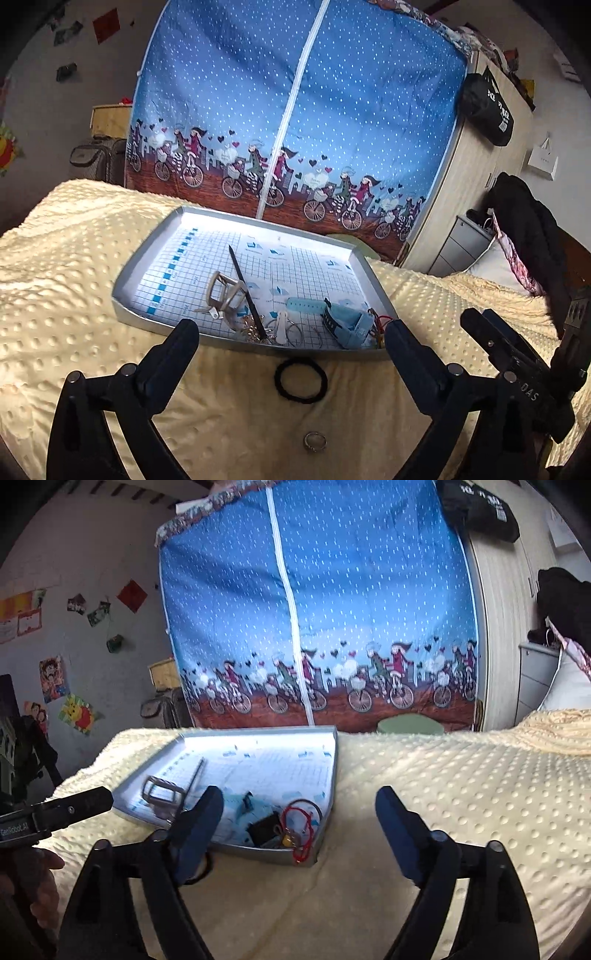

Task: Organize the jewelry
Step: 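Withdraw both tools from the tray toward the black hair tie and silver ring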

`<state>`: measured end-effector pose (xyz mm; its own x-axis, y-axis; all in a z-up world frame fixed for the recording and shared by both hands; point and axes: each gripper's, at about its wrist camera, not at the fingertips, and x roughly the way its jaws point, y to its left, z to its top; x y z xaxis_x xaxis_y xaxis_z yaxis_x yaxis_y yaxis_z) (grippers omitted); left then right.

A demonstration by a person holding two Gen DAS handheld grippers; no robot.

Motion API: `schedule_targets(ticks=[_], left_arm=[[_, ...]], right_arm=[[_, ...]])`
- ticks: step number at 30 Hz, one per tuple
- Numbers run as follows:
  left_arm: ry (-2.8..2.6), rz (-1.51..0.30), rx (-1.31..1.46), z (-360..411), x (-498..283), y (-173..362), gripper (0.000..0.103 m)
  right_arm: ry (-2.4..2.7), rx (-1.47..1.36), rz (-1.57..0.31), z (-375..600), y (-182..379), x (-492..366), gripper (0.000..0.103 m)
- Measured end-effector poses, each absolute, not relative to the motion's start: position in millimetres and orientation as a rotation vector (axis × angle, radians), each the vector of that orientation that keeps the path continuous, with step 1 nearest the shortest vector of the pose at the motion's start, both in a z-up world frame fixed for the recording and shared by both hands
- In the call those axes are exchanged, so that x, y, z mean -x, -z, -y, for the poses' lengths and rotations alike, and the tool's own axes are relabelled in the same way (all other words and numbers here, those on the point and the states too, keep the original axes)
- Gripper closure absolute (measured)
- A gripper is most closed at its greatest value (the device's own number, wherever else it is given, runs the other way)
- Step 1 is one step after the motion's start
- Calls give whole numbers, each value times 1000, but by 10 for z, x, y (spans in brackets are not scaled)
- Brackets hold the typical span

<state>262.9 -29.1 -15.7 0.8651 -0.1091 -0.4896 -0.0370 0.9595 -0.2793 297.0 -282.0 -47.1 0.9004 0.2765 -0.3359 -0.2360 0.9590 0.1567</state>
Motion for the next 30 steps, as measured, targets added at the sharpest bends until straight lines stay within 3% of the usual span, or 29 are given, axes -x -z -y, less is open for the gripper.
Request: schedule_targets(ticks=[2,4,14,30], left_arm=[[15,-485,275,280,-2467,48,0],[-14,-438,262,265,-2268,-55,0],[-92,-276,235,202,-1320,-477,0],[-73,-284,158,239,-623,-471,0]], right_arm=[[-273,-109,-323,2819,366,-2808,5],[-279,-100,-275,2814,254,-2612,2],[-317,-89,-144,2764,-129,-1610,2],[-299,-63,-256,2811,18,-826,2]])
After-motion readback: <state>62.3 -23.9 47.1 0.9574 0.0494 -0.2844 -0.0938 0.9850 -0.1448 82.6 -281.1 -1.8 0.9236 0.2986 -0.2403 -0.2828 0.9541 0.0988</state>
